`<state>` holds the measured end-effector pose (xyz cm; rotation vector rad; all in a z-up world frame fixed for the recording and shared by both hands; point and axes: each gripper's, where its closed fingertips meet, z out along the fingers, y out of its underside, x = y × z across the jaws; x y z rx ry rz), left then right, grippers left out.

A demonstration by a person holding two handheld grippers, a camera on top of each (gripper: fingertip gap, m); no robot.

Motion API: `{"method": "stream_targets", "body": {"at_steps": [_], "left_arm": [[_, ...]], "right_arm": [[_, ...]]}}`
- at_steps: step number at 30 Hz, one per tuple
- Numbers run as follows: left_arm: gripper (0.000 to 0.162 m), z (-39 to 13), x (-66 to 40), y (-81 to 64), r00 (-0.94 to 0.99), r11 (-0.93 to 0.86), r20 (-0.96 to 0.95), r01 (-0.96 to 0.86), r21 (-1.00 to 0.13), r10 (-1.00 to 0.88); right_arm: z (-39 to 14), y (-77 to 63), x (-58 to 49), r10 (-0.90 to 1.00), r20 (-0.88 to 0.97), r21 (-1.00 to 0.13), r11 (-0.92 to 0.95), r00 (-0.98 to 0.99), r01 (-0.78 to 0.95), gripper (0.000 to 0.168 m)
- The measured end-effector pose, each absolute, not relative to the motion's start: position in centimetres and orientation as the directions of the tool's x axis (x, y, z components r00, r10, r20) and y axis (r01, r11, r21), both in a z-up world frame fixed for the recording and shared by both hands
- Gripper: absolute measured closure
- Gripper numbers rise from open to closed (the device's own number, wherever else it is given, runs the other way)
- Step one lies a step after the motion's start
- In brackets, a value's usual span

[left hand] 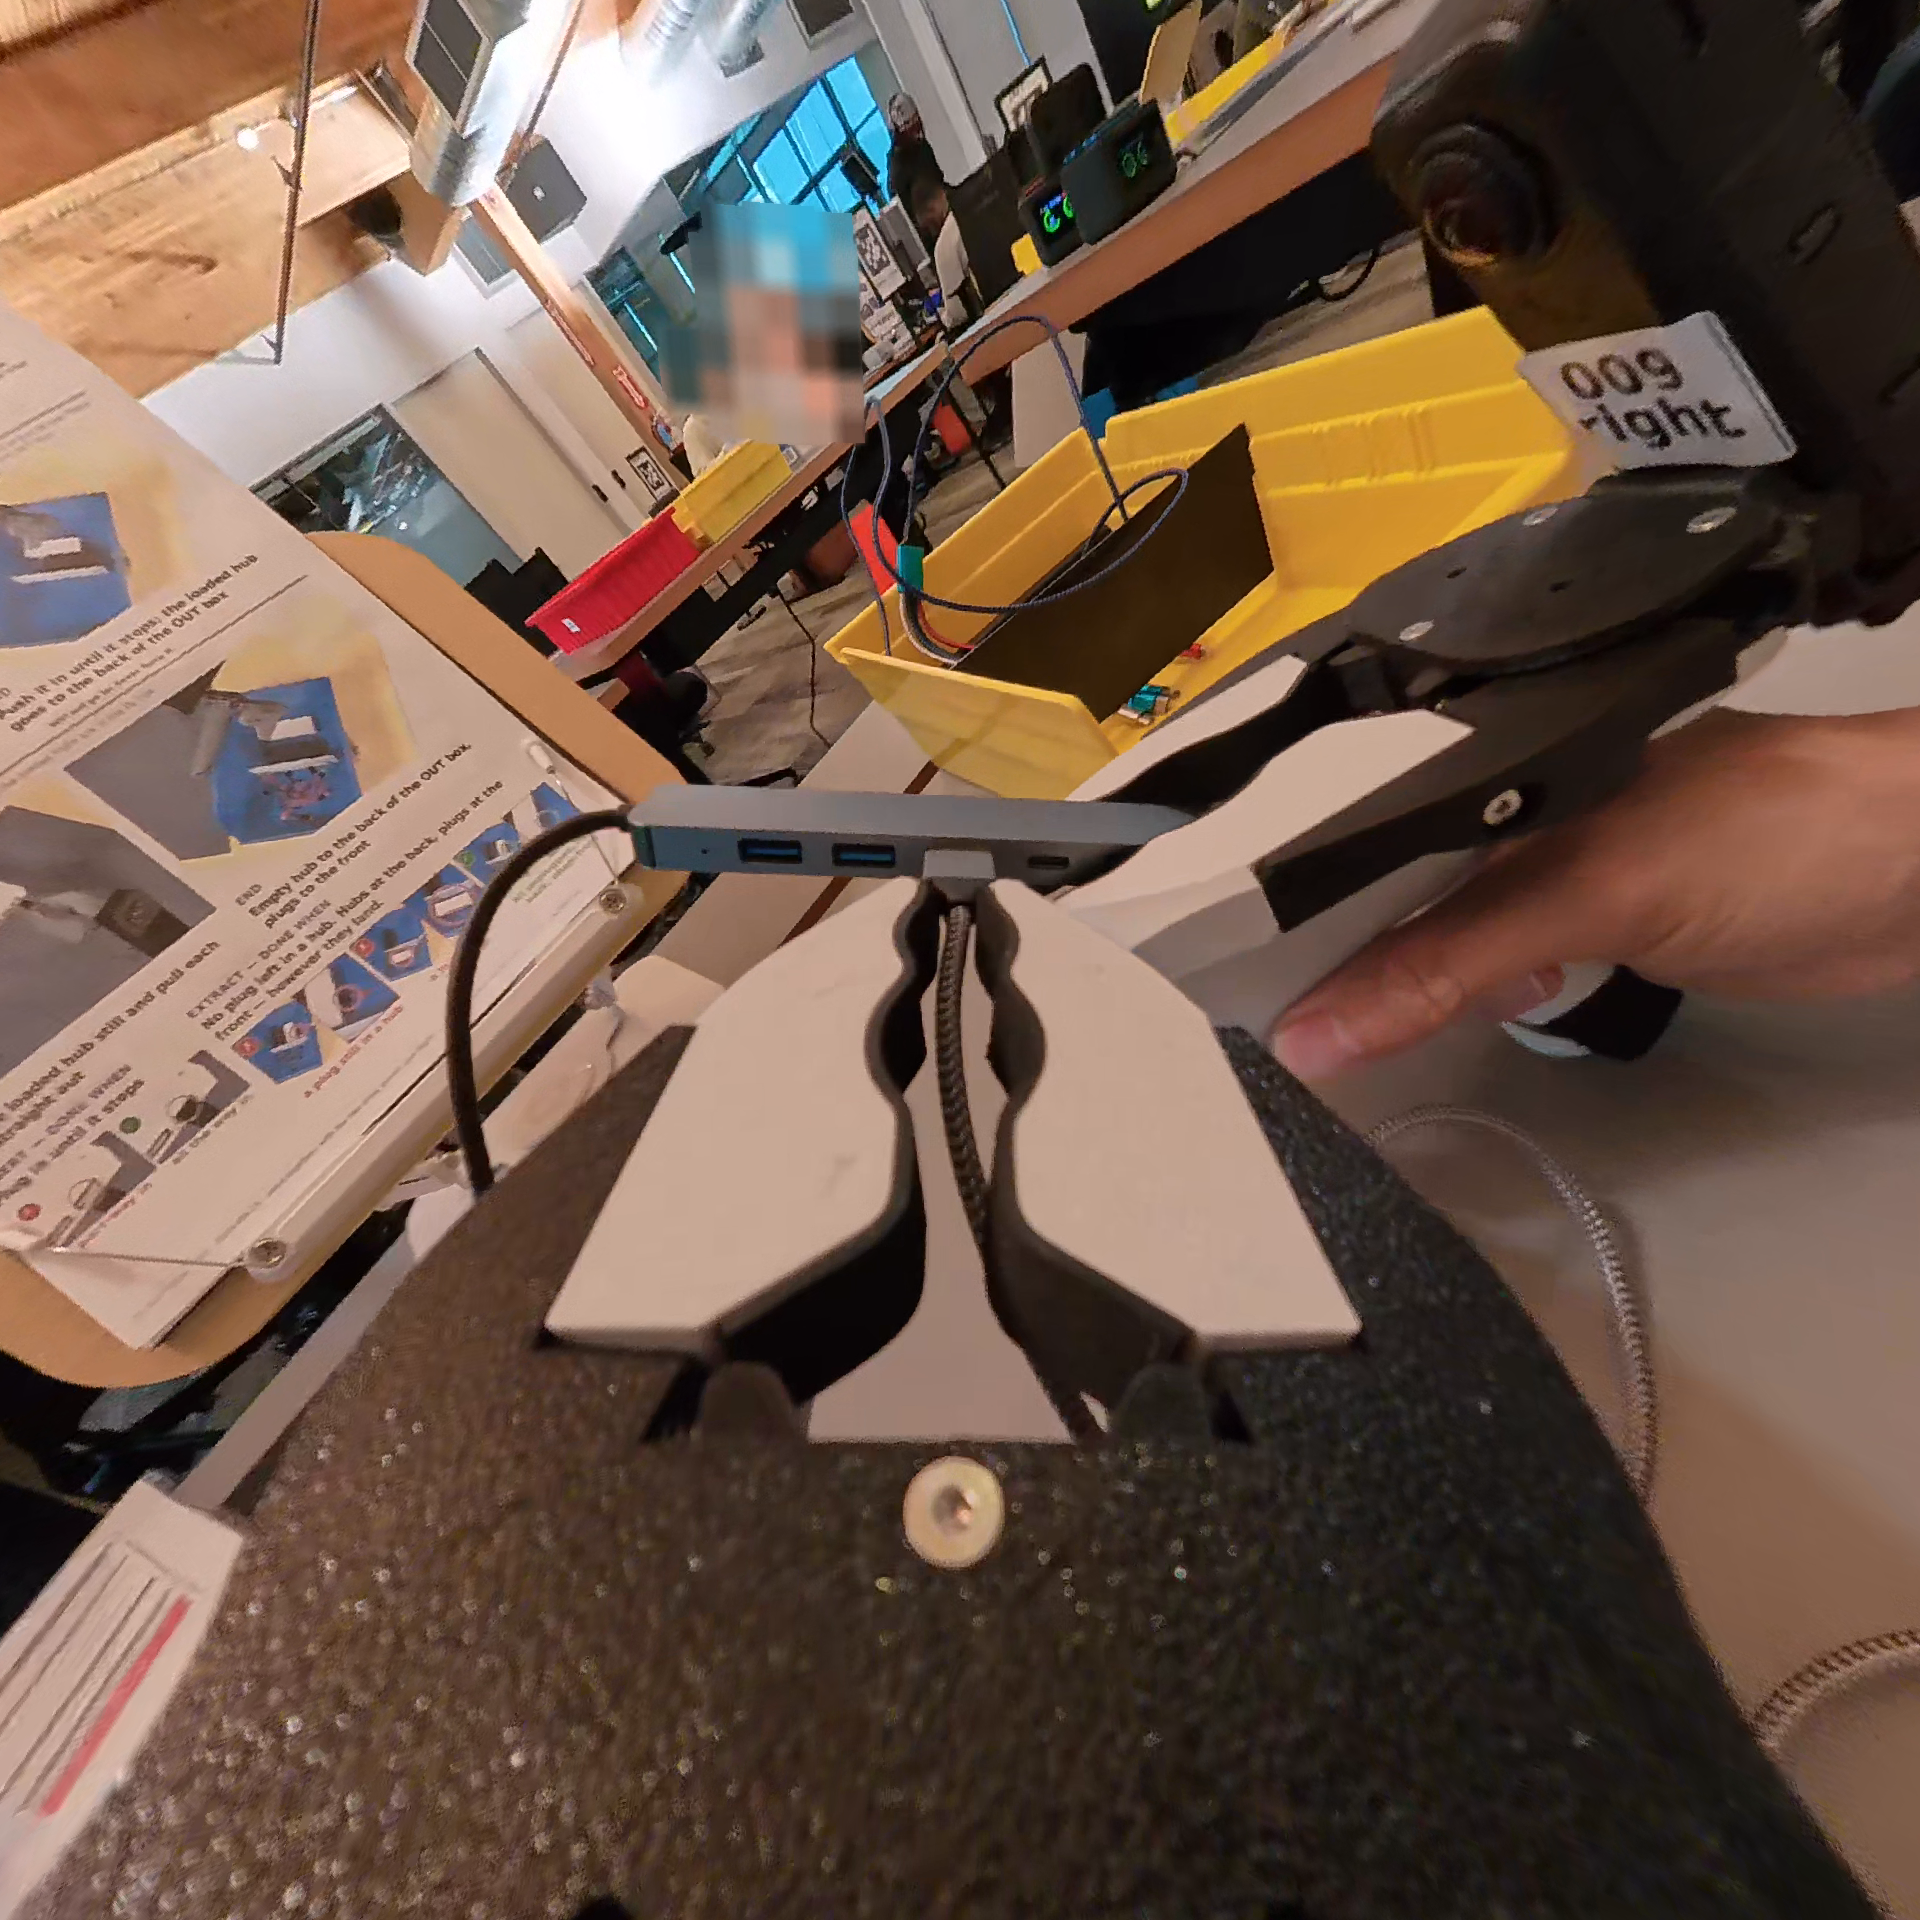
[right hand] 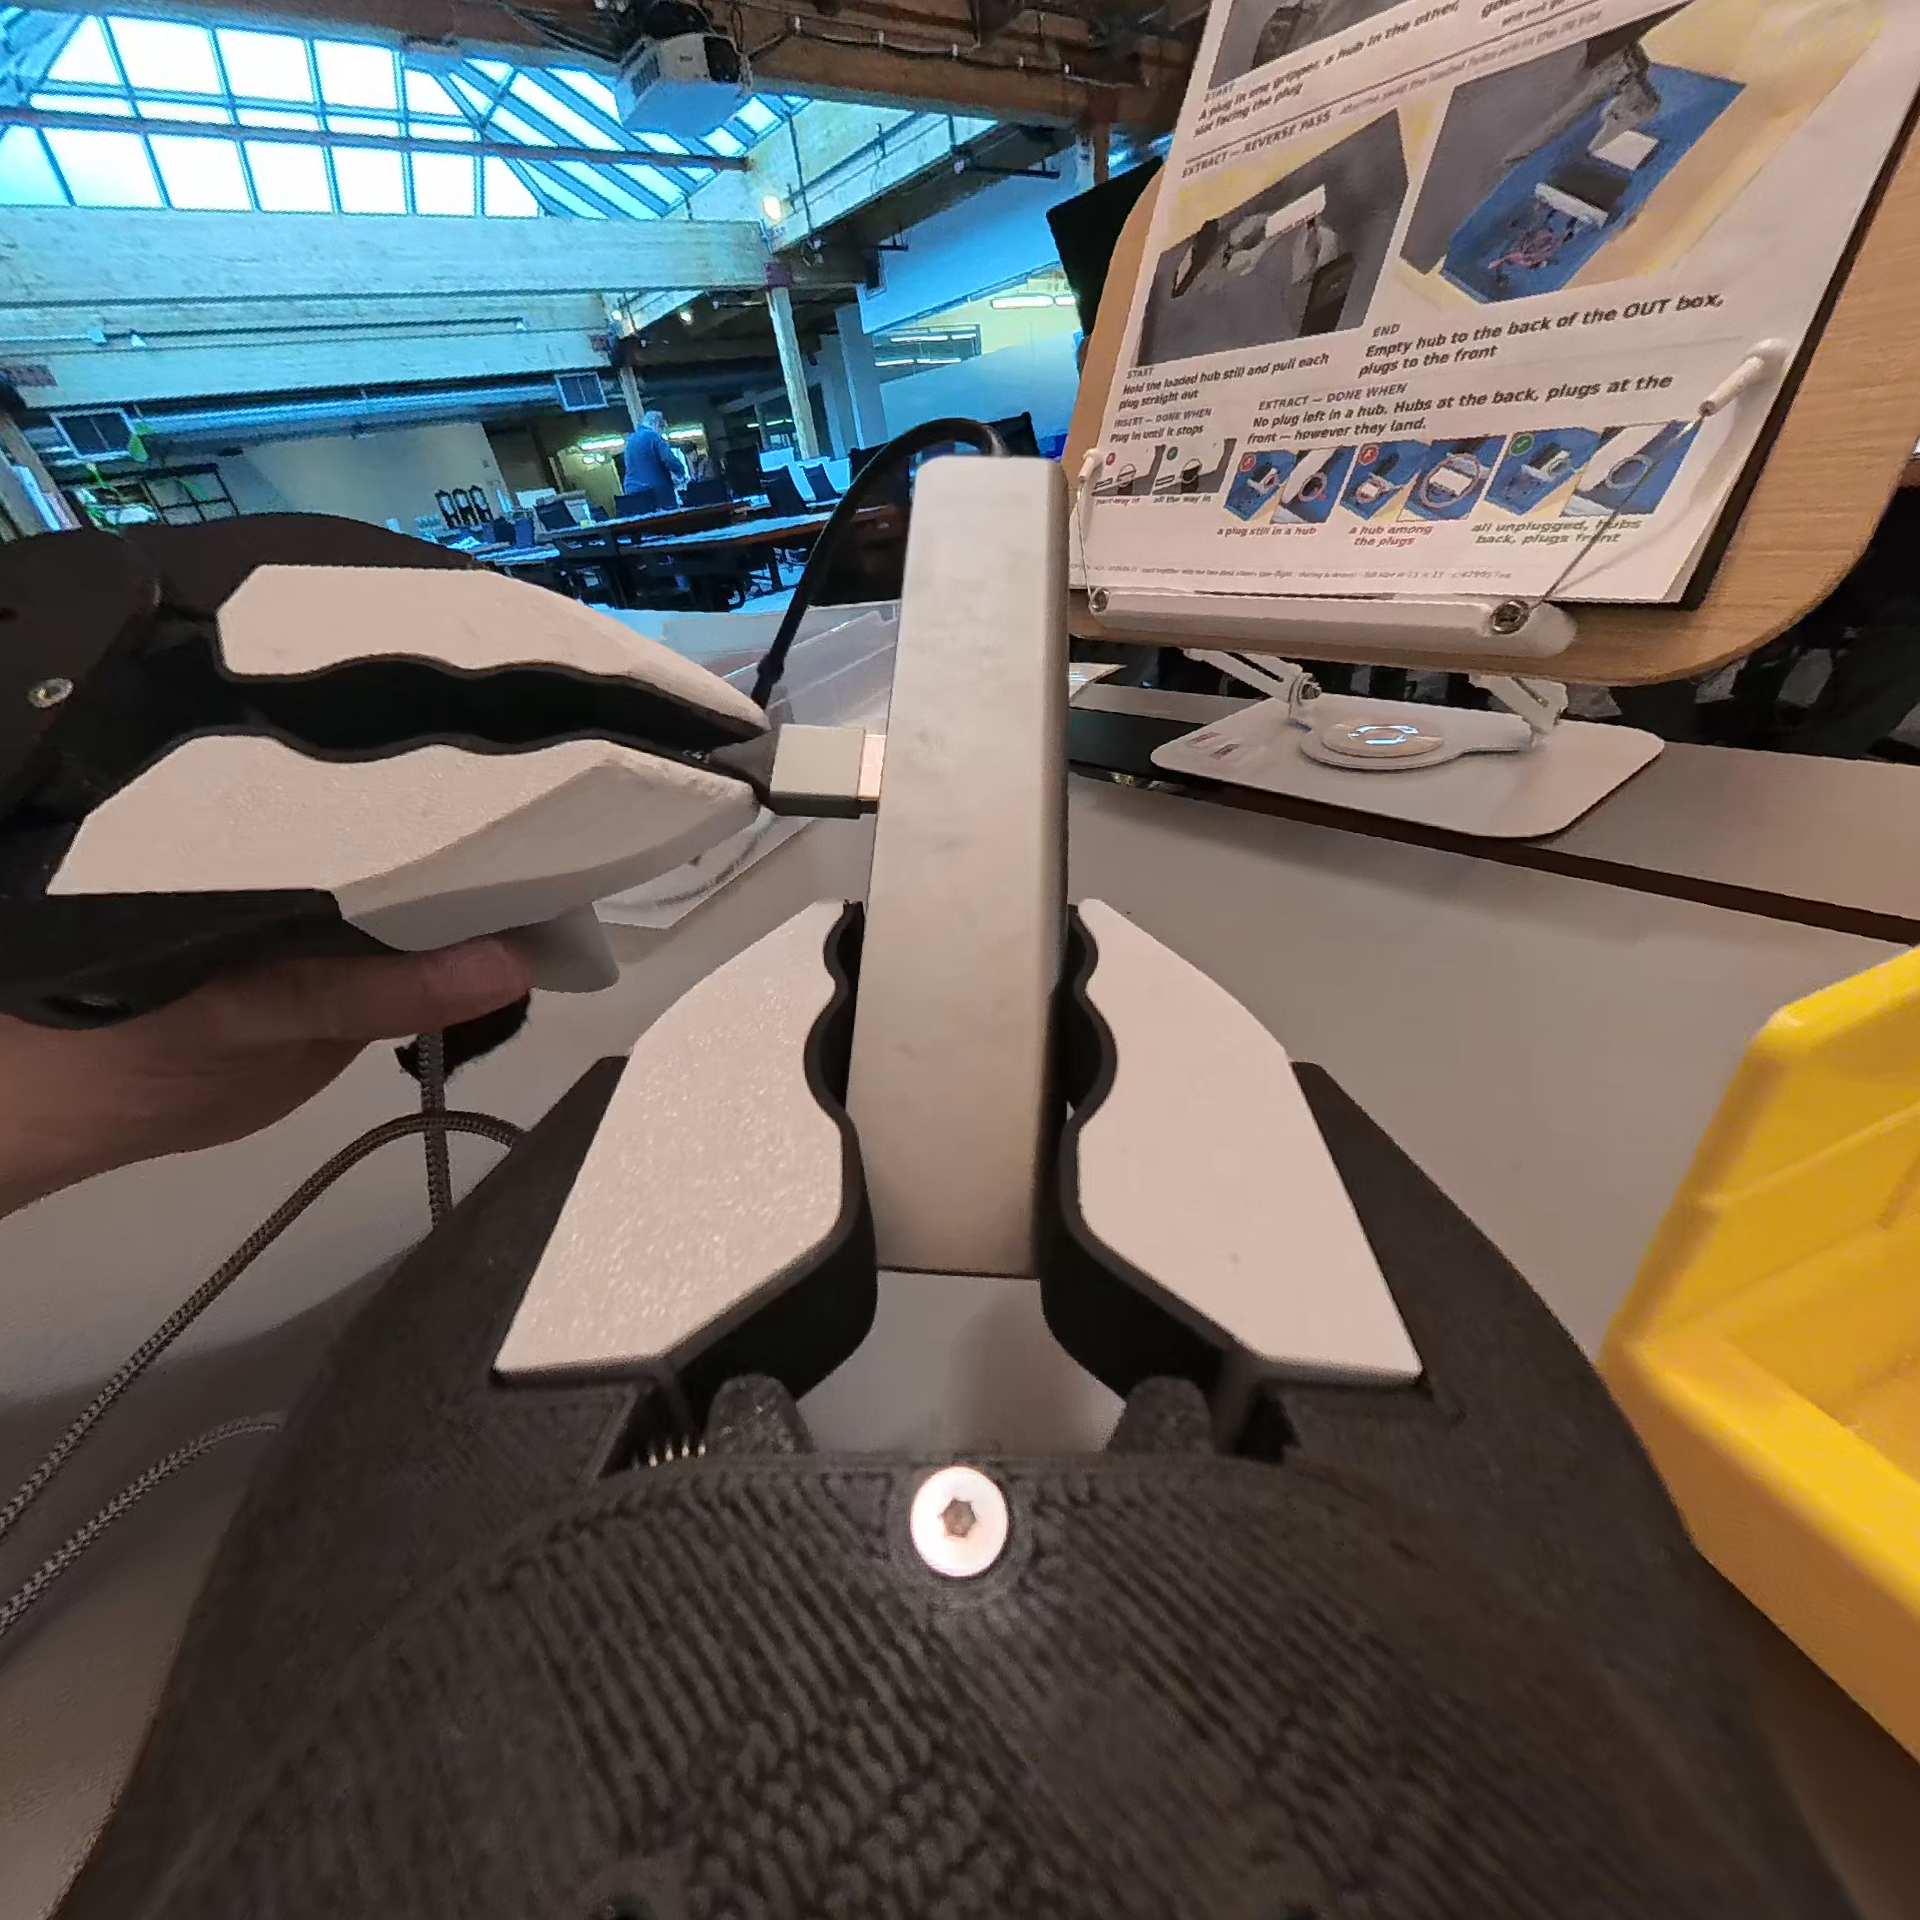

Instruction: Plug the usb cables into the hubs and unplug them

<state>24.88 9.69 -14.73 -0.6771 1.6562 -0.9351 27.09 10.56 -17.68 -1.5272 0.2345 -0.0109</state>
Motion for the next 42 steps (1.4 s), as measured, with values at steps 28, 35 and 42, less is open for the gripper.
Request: {"method": "stream_targets", "body": {"at_steps": [28, 35, 42], "left_arm": [[0.156, -15.0, 23.8, 10.4, -0.166, 0.659, -0.657, 0.047, -0.75, -0.736], [0.156, -14.8, 23.9, 10.2, -0.14, 0.652, -0.655, 0.075, -0.755, -0.742], [0.157, -14.2, 24.0, 10.4, -0.131, 0.604, -0.609, 0.08, -0.793, -0.782]], "right_arm": [[-17.5, 10.9, 26.7, -0.208, 0.008, -0.999, 0.034, 0.978, 0.015, 0.132], [-16.5, 10.5, 26.7, -0.214, 0.008, -0.992, 0.119, 0.977, 0.034, 0.128], [-15.2, 9.8, 26.8, -0.191, -0.043, -0.974, 0.226, 0.981, 0.002, 0.124]]}}
